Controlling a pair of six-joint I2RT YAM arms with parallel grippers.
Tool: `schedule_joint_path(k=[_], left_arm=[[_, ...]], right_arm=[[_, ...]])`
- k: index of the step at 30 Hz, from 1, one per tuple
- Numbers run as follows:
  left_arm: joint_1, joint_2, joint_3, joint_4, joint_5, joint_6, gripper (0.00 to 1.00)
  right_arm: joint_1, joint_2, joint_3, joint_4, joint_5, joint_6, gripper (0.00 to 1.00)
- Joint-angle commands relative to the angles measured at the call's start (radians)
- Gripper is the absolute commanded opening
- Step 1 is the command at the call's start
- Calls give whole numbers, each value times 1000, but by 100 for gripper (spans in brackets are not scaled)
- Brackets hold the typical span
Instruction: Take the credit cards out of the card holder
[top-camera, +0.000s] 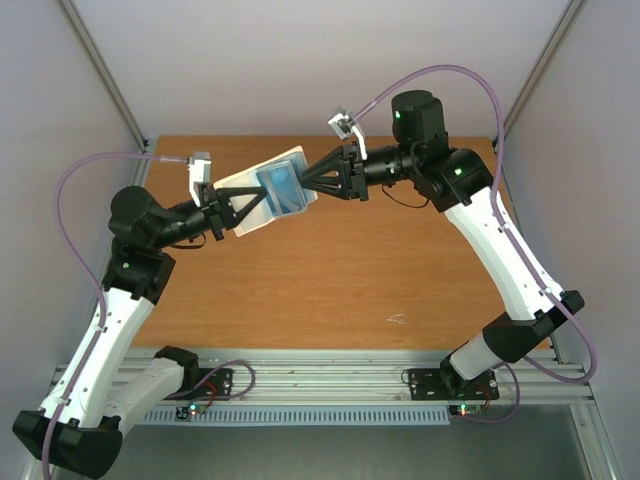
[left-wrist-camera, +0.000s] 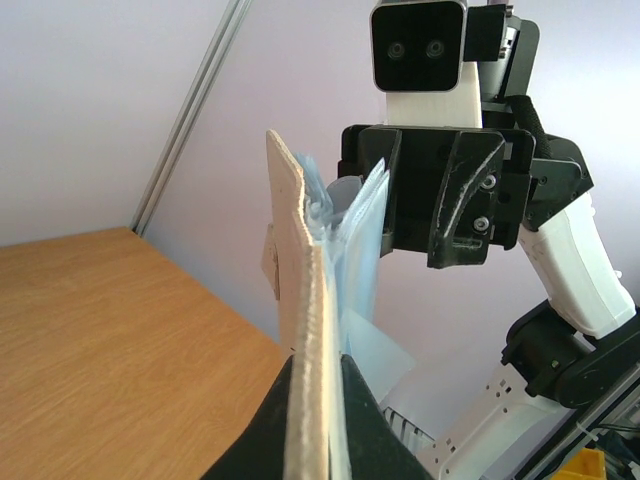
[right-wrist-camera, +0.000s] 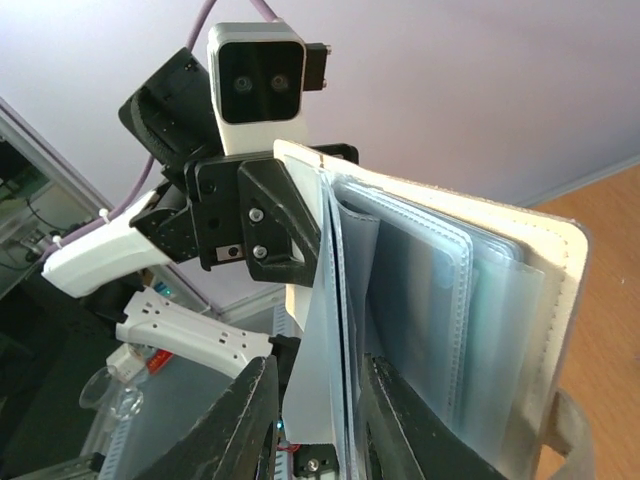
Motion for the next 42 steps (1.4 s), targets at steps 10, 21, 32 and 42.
schedule_joint_path(k=[10,21,32,42], left_arm=[[4,-10,8,77,14,12,0],[3,-15,12,67,13,18,0],[3,-17,7,74,22,19,0],[0,-20,0,105,43,22,0]], right_arm=[[14,22,5,-5,30,-11,31],[26,36,9,-13,48,-18,15],[25,28,15,-58,53,-61,11],[36,60,69,-167,139,-124,11]])
